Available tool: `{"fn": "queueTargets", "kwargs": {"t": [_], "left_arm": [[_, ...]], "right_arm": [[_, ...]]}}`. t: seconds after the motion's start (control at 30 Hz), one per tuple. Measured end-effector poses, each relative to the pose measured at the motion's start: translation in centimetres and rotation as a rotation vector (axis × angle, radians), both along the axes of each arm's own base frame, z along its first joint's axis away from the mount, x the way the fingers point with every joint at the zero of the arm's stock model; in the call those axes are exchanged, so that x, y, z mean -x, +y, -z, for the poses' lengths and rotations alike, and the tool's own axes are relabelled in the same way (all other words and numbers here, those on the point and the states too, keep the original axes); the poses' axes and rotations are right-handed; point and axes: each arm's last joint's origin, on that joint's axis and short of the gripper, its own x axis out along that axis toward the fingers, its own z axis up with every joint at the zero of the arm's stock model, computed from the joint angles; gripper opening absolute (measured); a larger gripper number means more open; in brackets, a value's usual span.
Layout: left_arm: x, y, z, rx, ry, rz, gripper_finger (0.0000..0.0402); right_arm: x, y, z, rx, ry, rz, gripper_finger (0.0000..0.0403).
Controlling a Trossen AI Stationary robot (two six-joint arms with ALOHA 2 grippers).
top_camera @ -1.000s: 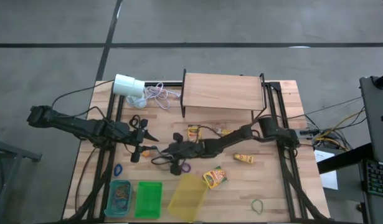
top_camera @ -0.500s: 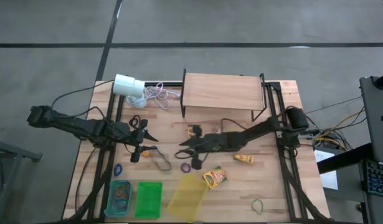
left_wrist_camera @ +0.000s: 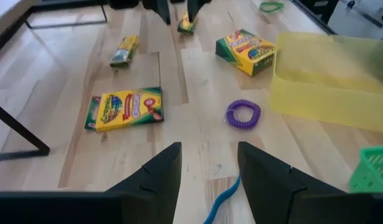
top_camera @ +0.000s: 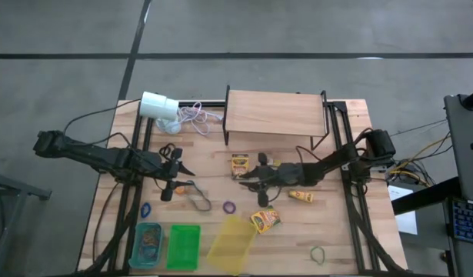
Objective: Pick & Place Office Desk Supplies
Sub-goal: Put the blue rubberband into the blue bin
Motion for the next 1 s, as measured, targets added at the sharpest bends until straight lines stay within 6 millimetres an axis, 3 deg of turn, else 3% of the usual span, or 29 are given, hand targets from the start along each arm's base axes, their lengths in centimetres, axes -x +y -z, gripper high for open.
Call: {"fn": "queueTargets", "kwargs": {"t": [1.0], "left_arm": [[0.0, 0.0, 0.1, -0.002, 0.007, 0.0, 0.0161]], "right_arm": [[-1.1, 0.2, -1.4, -0.008, -0.05, -0.003, 0.0084]]}}
